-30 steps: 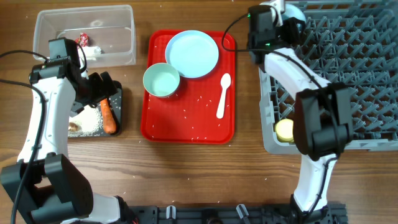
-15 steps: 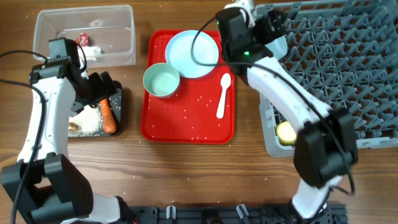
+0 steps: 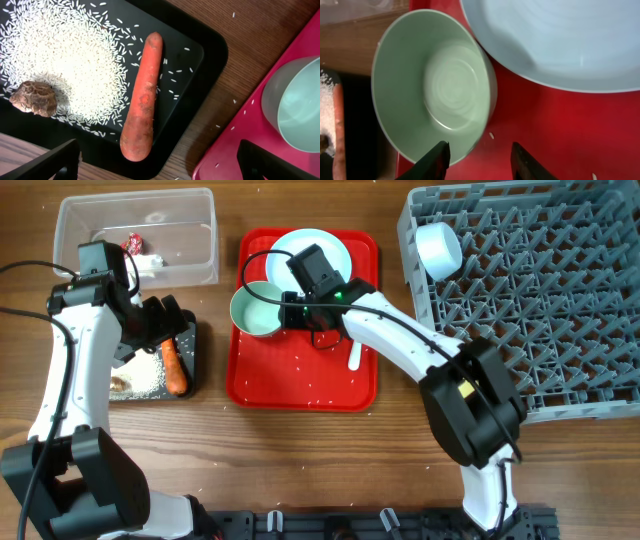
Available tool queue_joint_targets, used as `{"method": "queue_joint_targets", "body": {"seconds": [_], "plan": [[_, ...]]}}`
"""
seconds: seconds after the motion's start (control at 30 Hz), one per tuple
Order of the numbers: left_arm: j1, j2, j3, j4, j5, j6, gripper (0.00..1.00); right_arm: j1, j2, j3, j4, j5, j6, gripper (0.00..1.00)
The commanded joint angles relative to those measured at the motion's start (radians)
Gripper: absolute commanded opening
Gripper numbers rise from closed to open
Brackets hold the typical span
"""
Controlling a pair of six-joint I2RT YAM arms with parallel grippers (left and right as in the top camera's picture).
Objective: Sort waste into correct bins and load items into the dishwasher rack
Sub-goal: 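Grasp the green bowl with the right gripper, then place the green bowl upside down in the rack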
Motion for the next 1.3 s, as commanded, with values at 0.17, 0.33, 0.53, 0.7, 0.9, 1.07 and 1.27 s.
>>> {"method": "queue_joint_targets", "body": {"seconds": [0.17, 0.33, 0.53, 0.7, 0.9, 1.07, 1.27], "plan": [[-0.003, -0.006, 0.012, 0.003, -0.006, 0.005, 1.00, 0.000, 0.078, -0.008, 0.054, -0.007, 0.085, 0.17], [-0.003, -0.006, 0.012, 0.003, -0.006, 0.005, 1.00, -0.019, 0.026, -0.005, -0.013, -0.057, 0.043, 0.04], [-0.003, -0.006, 0.012, 0.003, -0.006, 0.005, 1.00, -0.082, -0.312, -0.005, -0.243, 0.331, -0.158, 0.04], [-0.003, -0.006, 0.012, 0.003, -0.006, 0.005, 1.00, -0.218, -0.603, -0.005, -0.471, 1.108, -0.329, 0.04], [-0.003, -0.006, 0.012, 0.003, -0.006, 0.005, 1.00, -0.322, -0.521, -0.065, -0.537, 1.444, -0.397, 0.04], [-0.003, -0.006, 0.012, 0.003, -0.006, 0.006, 1.00, -0.322, -0.422, -0.135, -0.550, 1.444, -0.457, 0.04], [-0.003, -0.007, 0.012, 0.003, -0.006, 0.006, 1.00, -0.321, -0.361, -0.241, -0.532, 1.424, -0.491, 0.04]]}}
